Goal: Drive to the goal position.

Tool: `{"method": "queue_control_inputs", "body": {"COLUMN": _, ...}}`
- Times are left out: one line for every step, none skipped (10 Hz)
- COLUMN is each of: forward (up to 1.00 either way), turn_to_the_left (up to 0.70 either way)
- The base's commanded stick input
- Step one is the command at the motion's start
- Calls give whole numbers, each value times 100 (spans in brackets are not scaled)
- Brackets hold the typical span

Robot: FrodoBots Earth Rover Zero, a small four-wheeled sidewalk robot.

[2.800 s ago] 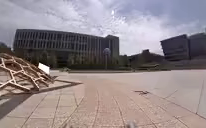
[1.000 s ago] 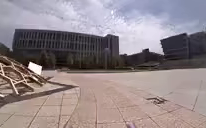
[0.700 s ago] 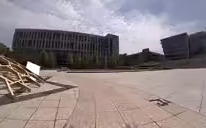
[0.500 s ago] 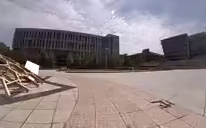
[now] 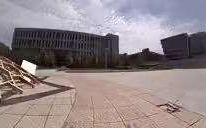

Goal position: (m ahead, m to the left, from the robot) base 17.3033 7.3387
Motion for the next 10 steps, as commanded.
{"method": "queue_control_inputs", "body": {"forward": 45, "turn_to_the_left": 0}}
{"method": "queue_control_inputs", "body": {"forward": 45, "turn_to_the_left": 0}}
{"method": "queue_control_inputs", "body": {"forward": 45, "turn_to_the_left": 3}}
{"method": "queue_control_inputs", "body": {"forward": 45, "turn_to_the_left": 24}}
{"method": "queue_control_inputs", "body": {"forward": 45, "turn_to_the_left": 27}}
{"method": "queue_control_inputs", "body": {"forward": 45, "turn_to_the_left": 27}}
{"method": "queue_control_inputs", "body": {"forward": 45, "turn_to_the_left": 27}}
{"method": "queue_control_inputs", "body": {"forward": 45, "turn_to_the_left": 27}}
{"method": "queue_control_inputs", "body": {"forward": 45, "turn_to_the_left": 27}}
{"method": "queue_control_inputs", "body": {"forward": 45, "turn_to_the_left": 27}}
